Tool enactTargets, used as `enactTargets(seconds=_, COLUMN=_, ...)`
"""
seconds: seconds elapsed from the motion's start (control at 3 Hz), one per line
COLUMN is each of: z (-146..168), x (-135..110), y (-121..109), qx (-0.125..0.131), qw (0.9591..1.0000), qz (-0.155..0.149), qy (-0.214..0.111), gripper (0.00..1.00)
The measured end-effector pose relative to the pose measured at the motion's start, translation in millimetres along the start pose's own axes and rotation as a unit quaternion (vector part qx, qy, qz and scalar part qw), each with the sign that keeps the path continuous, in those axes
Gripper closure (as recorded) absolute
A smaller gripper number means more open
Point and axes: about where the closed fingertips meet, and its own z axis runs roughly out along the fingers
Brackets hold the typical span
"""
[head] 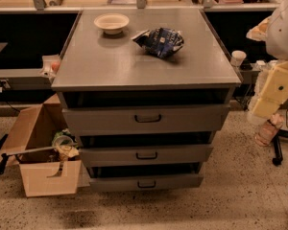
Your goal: Open middle drawer
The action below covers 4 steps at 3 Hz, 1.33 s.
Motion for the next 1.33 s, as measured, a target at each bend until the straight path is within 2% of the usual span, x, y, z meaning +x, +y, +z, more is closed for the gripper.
enactTargets(seconds=0.33, z=0, x=0, y=0, qx=0.0, qw=1.0, qz=0.0, qy=0.0, gripper=0.0)
enactTargets(seconds=0.67, z=25, x=-7, y=14, qx=-0.018, qw=0.9998, qz=-0.011, qy=-0.002, gripper=0.0)
enactTargets(seconds=1.0, z=83, x=-9, y=43, qx=-0.059, qw=0.9981, qz=-0.006, qy=-0.018, gripper=0.0)
enactTargets(seconds=1.33, z=159, x=-3, y=79, qx=-0.114, qw=0.9929, qz=0.013, qy=-0.032, gripper=0.0)
